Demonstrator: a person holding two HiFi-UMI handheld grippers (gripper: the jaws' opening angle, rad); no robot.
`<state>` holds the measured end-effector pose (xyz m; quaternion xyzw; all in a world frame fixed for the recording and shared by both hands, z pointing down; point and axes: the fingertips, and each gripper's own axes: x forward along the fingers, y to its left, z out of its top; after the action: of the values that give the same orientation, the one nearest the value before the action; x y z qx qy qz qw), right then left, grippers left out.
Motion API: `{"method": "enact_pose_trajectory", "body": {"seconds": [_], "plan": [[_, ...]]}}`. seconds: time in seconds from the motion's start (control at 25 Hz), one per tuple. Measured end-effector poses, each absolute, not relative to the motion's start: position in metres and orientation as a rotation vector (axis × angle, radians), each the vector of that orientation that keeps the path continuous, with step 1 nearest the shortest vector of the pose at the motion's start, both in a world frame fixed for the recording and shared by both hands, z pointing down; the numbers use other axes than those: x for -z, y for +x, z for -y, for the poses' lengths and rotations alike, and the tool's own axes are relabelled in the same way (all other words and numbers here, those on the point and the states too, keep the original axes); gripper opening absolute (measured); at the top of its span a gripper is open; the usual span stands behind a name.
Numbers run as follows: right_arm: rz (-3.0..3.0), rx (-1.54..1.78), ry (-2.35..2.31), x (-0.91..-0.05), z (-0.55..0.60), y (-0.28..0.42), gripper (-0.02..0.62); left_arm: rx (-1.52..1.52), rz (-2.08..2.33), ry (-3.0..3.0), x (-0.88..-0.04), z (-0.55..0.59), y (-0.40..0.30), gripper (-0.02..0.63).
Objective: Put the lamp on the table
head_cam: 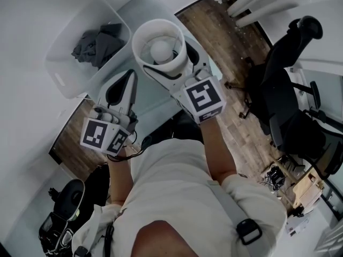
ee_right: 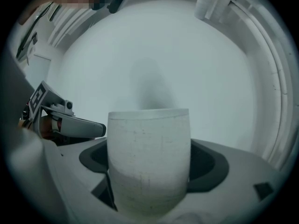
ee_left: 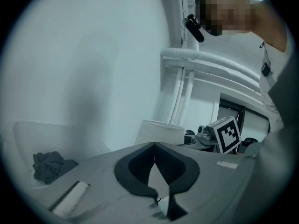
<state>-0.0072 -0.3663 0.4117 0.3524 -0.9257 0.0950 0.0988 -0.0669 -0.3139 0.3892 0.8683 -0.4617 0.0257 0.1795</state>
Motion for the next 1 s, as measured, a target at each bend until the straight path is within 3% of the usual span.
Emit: {"method": "enact_pose_trajectory", "body": {"seconds": [1.0], "plan": [[2.750,-0.281,1.059,-0.424,0.354,0.002,0.482,-0.071,1.232,2.469,-0.402,0.306,-0.053,0.000]]}}
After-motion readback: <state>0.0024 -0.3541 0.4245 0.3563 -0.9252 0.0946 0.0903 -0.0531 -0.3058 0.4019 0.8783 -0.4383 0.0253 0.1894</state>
